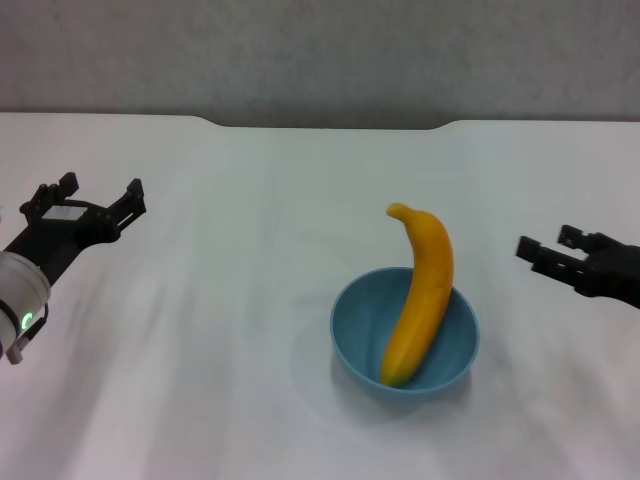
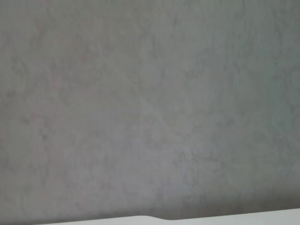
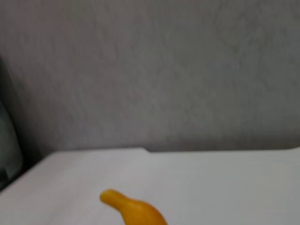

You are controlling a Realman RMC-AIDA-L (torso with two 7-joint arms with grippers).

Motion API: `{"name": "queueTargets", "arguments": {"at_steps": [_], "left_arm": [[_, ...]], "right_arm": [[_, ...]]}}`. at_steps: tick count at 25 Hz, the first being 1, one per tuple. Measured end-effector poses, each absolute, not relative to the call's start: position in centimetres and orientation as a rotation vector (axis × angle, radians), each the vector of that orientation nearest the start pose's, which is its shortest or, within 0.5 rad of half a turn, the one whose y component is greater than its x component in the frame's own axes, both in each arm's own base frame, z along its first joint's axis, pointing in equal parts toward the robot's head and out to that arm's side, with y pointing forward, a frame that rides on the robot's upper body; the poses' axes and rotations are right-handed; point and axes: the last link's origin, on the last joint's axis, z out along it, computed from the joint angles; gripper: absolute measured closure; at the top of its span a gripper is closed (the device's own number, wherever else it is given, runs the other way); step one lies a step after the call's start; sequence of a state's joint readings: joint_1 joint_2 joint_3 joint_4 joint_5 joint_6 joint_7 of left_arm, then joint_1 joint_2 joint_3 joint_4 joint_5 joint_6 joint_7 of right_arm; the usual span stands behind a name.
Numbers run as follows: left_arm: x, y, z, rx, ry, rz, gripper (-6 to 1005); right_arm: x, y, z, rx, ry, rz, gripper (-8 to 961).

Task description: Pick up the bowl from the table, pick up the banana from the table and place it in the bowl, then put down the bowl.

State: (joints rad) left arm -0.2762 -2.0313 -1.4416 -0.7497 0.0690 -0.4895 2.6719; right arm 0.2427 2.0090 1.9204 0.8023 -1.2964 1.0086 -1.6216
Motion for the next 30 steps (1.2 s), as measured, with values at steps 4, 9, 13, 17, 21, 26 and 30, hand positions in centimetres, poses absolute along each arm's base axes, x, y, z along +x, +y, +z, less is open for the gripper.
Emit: {"name": "queueTargets", "arguments": {"at_steps": [4,9,13,17,21,26,30], "left_arm": [[-30.4,37.1,0.1,-1.755,-0.725,-0.591,91],[-30.7,36.6,-0.2,-1.751,-0.743,-0.599,91],[-31.2,36.2,-0.6,-1.749,-0.792,-0.633,91],[-31.5,36.1,-0.8,-1.749,-0.803,-0.649,91],[-31.6,36.0,-0.7,-1.750,-0.790,-0.663,91],[-32.2,36.0,-0.4,-1.731,-0.795,-0.653,91],[-32.7,36.0,-0.5,-1.733,-0.802,-0.639,91]], "right_arm": [[32.5,32.6,2.6,-2.068,0.896,0.837,87],[34.5,31.1,1.7,-1.977,0.891,0.858,89],[35.1,30.1,1.6,-1.940,0.818,0.879,90],[36.2,28.8,1.7,-1.818,0.800,0.903,91],[37.3,28.3,1.6,-1.764,0.811,0.855,92],[38.3,28.2,1.4,-1.721,0.853,0.797,92],[39.3,27.9,1.4,-1.681,0.871,0.742,92]]}}
